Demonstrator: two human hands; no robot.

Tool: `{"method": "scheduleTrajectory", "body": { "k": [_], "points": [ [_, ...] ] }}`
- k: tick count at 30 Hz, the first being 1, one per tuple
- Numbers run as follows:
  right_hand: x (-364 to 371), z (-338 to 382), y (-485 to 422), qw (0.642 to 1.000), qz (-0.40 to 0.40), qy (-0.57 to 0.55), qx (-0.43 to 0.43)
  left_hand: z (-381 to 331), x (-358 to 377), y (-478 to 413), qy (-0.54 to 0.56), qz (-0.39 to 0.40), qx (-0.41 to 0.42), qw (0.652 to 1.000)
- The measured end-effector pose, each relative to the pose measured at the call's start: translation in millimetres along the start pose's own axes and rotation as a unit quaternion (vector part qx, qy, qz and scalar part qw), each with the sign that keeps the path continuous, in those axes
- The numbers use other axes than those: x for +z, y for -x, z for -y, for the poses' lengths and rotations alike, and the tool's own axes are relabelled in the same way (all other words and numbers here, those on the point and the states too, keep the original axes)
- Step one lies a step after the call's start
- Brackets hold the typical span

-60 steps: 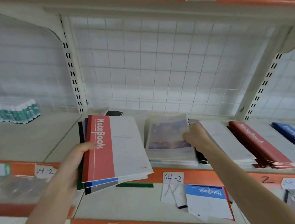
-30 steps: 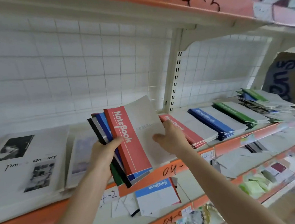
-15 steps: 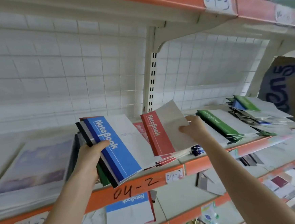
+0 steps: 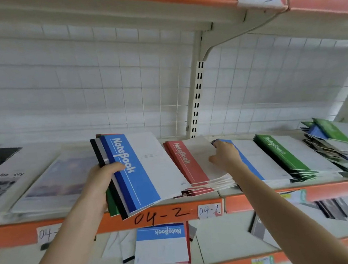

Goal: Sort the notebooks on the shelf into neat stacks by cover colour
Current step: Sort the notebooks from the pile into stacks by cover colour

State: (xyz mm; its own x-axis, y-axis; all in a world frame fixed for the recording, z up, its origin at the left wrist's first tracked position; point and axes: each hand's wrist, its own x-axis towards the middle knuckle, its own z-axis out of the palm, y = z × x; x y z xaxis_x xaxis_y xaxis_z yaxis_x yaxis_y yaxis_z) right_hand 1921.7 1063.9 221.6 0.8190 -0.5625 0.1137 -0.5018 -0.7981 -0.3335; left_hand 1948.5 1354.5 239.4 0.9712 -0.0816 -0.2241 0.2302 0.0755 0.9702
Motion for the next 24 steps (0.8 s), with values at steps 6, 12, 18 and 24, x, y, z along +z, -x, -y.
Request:
{"method": "scheduleTrajectory", "body": {
  "k": [6,12,18,24],
  "points": [
    [-4,3,9,0.998,-0.003,0.056,-0.04,-1,-1,12,0.002,0.004,0.011,1.0],
    [-32,32,39,0.926,0.16,-0.34,0.025,-4,18,21,0.014,0.054,0.014,0.998],
    [-35,21,56,0.955,0.172,-0.243,0.005,6,53,22,0.046,0.078,0.008,0.996],
    [-50,-44,37,0.929,0.027,-0.359,0.086,10,87,23,0.058,0.106,-0.021,0.993]
  ]
}}
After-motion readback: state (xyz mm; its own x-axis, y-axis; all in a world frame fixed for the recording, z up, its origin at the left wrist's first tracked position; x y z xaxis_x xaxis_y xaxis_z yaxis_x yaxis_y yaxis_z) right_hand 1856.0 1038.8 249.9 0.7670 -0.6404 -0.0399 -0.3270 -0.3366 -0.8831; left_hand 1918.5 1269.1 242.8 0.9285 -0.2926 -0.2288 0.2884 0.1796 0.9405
